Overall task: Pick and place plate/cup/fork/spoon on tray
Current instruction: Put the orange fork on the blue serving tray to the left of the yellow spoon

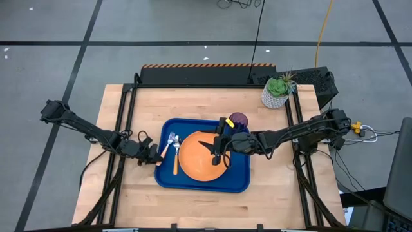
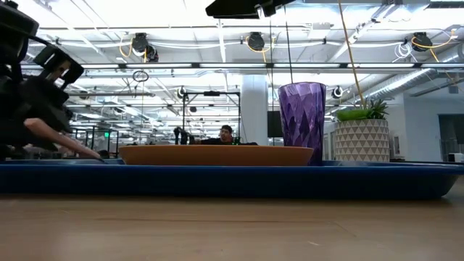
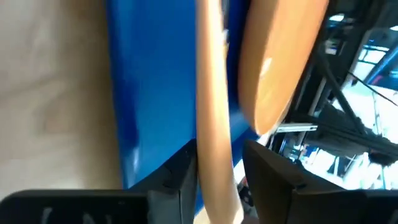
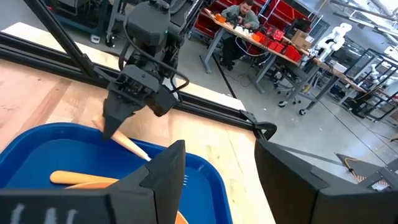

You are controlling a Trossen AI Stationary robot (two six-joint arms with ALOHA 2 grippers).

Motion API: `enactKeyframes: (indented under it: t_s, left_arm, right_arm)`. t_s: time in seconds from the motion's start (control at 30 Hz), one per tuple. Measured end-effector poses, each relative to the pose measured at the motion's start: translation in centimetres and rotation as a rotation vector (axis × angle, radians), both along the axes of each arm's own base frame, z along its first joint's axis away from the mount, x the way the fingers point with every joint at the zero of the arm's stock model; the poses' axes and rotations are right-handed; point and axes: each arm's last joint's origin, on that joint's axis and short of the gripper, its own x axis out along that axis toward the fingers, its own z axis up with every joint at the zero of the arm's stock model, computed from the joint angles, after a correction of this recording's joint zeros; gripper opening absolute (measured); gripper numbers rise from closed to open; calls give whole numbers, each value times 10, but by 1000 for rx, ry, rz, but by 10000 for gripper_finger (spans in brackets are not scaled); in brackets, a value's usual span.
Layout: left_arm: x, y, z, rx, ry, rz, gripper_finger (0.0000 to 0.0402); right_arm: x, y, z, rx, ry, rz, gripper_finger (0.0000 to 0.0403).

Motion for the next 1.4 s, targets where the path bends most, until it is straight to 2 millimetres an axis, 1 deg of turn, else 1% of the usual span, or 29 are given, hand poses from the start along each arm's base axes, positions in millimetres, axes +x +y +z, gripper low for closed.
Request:
enactKeyframes:
  t_s: [0.1, 0.17, 0.3, 0.6, 0.83, 0.93, 1.13, 1.27, 1.4]
  left_arm:
    - [2, 1, 3, 99, -58, -5, 128]
    - [2, 1, 3, 130, -67, -3, 129]
    - [1, 2, 2, 142, -60, -1, 130]
    - [-1, 1, -7, 130, 38, -51, 130]
    - [3, -1, -5, 109, 10, -48, 130]
    - [4, -2, -5, 113, 7, -71, 130]
    - [8, -2, -5, 212, 37, -57, 130]
    - [8, -2, -8, 316, 32, -134, 130]
    - [8, -3, -7, 371, 2, -236, 129]
  right_arm:
    - [0, 0, 0, 4, 1, -1, 185]
    - [0, 0, 0, 9, 0, -2, 185]
    - [0, -1, 0, 12, -8, -6, 185]
    - [1, -3, 0, 18, -7, -13, 185]
    - [1, -3, 0, 18, -4, -13, 185]
    - [0, -3, 0, 18, -3, -12, 185]
    - [0, -3, 0, 17, -2, -13, 185]
    - [0, -3, 0, 18, -2, -13, 185]
    - [0, -3, 0, 18, -3, -13, 185]
